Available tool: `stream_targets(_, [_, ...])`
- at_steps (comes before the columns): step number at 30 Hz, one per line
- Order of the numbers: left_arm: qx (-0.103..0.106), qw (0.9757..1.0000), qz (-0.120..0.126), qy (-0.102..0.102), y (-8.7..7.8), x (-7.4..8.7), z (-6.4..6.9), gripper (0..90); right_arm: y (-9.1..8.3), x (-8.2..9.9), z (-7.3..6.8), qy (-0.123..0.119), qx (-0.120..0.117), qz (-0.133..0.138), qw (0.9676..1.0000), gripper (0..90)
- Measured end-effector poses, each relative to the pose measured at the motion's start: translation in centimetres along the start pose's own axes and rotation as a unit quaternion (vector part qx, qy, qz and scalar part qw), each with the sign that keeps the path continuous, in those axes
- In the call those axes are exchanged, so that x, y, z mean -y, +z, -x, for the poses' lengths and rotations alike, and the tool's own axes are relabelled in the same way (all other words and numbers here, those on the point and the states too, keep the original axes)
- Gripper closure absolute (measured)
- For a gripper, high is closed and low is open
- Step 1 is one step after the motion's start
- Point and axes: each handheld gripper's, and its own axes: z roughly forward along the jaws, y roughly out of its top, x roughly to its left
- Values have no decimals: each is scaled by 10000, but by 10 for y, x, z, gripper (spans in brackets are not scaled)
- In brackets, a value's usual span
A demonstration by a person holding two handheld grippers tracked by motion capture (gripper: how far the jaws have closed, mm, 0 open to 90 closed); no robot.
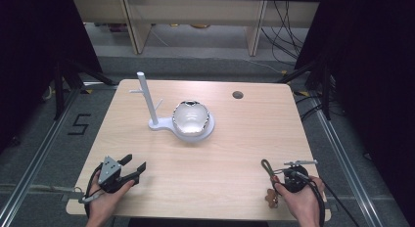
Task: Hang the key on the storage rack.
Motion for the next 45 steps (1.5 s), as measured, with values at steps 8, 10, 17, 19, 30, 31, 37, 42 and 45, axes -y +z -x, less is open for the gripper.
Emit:
stream_targets(8, [-65, 10000, 11, 6, 0, 0, 1, 348, 1, -8, 10, -322, -88, -493, 9982, 526])
stream_targets(10, [-90, 10000, -14, 17, -1, 0, 2, 350, 1, -11, 11, -351, -117, -525, 9979, 538])
stream_targets(17, [-33, 9999, 83, -53, -1, 1, 1, 350, 5, -25, 14, -521, -174, -822, 9951, 549])
stream_targets(19, [-47, 10000, 46, -67, -2, 1, 0, 350, 8, -29, 13, -296, -123, -1149, 9929, 552])
stream_targets(30, [-55, 9999, 79, -74, -1, 1, 1, 352, 25, -45, 8, -654, -73, -1547, 9858, 562])
stream_targets(31, [-53, 9999, 79, -76, -1, 1, 1, 352, 26, -46, 8, -679, -51, -1583, 9850, 566])
stream_targets(37, [-64, 10000, 7, -28, -1, 1, 3, 351, 32, -51, 8, -871, -195, -1799, 9796, 593])
stream_targets(42, [-66, 10000, 16, -25, -1, 1, 3, 351, 33, -52, 2, -879, -75, -1889, 9780, 626])
stream_targets(45, [-69, 10000, 14, -5, -1, 1, 4, 351, 34, -51, -1, -931, 59, -1798, 9793, 633])
